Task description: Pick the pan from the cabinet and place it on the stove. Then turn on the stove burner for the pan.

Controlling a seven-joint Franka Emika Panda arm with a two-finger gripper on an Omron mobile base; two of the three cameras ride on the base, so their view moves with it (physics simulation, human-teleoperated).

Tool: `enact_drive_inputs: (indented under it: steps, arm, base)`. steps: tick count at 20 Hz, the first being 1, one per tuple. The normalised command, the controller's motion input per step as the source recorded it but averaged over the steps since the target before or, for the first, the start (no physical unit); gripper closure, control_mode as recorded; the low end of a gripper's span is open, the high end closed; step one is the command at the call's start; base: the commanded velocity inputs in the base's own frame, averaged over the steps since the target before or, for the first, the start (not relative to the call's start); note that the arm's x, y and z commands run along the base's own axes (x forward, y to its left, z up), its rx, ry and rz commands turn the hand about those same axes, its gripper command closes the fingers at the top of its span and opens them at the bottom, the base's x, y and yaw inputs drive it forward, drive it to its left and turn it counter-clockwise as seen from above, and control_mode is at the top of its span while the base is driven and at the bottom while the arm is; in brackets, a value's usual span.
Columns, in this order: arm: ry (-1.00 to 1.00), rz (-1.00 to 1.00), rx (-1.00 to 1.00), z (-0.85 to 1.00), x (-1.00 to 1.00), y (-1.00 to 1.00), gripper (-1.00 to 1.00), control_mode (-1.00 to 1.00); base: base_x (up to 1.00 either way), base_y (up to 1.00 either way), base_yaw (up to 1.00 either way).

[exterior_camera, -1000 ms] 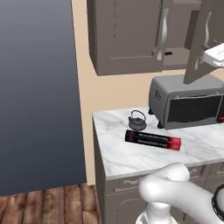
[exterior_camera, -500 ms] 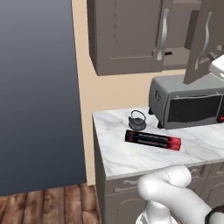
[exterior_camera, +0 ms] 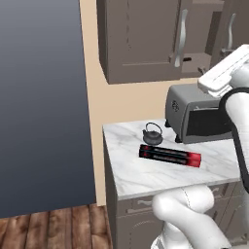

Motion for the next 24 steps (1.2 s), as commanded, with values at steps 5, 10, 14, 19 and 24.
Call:
enact_drive_inputs:
  steps: [5,10,14,19,24]
  arm:
    - [0.17,-0.29,-0.31,0.00,0.09,0.67,-1.00,-1.00]
    - [0.22,-0.33,-0.25,0.00,0.32,0.26,-1.00,-1.00]
    - [0.23,-0.25,-0.17,0.00,0.45,-0.06,-1.00,-1.00]
    - [0.23,-0.21,-0.12,0.00,0.48,-0.24,-1.00,-1.00]
    - [0.20,-0.17,-0.08,0.00,0.42,-0.38,-1.00,-1.00]
  base:
    - [0.00,0.00,0.00]
    - [0.00,0.00,0.00]
    - [0.00,0.00,0.00]
    - [0.00,0.00,0.00]
    - [0.00,0.00,0.00]
